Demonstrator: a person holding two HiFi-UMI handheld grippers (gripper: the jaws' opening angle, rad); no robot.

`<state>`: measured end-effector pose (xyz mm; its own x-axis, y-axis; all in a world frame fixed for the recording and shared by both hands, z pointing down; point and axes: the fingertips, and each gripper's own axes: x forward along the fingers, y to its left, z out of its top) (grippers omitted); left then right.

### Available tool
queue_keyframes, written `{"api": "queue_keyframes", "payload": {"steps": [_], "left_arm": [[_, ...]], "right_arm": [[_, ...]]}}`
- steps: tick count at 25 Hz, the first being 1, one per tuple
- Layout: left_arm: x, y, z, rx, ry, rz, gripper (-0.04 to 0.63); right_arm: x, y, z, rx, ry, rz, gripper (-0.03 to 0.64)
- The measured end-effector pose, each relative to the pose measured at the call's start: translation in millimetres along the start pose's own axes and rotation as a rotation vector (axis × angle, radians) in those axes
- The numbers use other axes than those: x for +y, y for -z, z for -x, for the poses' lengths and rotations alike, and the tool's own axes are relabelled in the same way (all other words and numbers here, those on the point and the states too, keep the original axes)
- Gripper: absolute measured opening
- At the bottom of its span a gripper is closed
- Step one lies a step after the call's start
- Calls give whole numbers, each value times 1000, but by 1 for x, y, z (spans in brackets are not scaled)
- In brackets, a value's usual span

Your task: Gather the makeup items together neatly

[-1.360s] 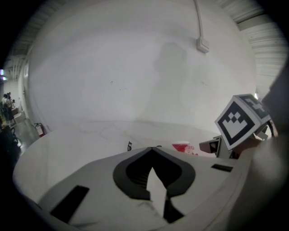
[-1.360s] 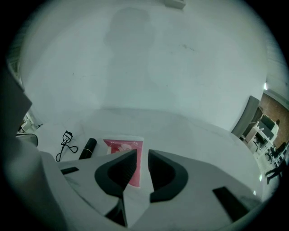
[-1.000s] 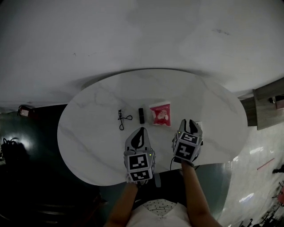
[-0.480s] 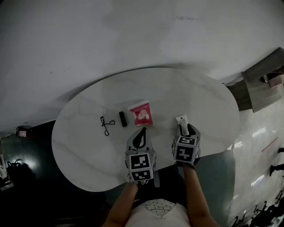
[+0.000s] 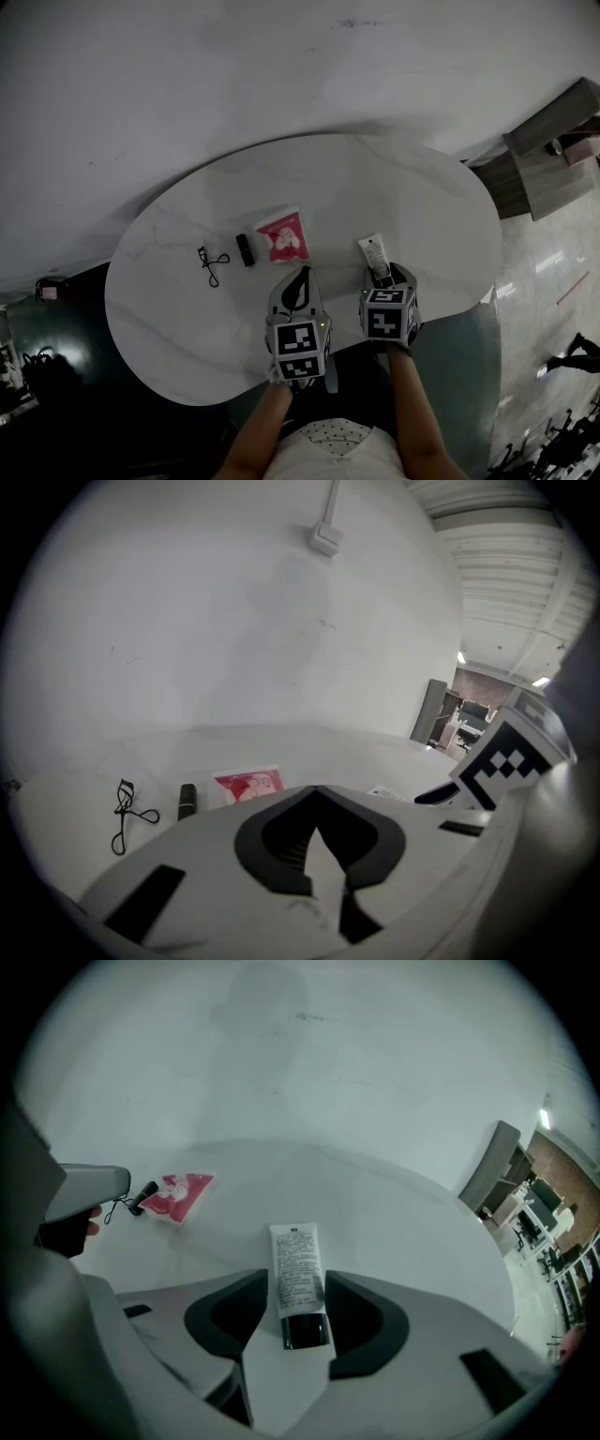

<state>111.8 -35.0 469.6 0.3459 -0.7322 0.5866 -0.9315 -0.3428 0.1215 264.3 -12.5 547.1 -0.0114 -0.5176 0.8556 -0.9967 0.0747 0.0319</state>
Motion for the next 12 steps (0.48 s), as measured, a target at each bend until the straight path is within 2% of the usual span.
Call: {"api": "queue_keyframes", "payload": {"steps": [12], "left_arm": [[5,10,-2,26,-37,17,37]], "right_arm": [[-5,15,-11,57,-35,-33,216]]}}
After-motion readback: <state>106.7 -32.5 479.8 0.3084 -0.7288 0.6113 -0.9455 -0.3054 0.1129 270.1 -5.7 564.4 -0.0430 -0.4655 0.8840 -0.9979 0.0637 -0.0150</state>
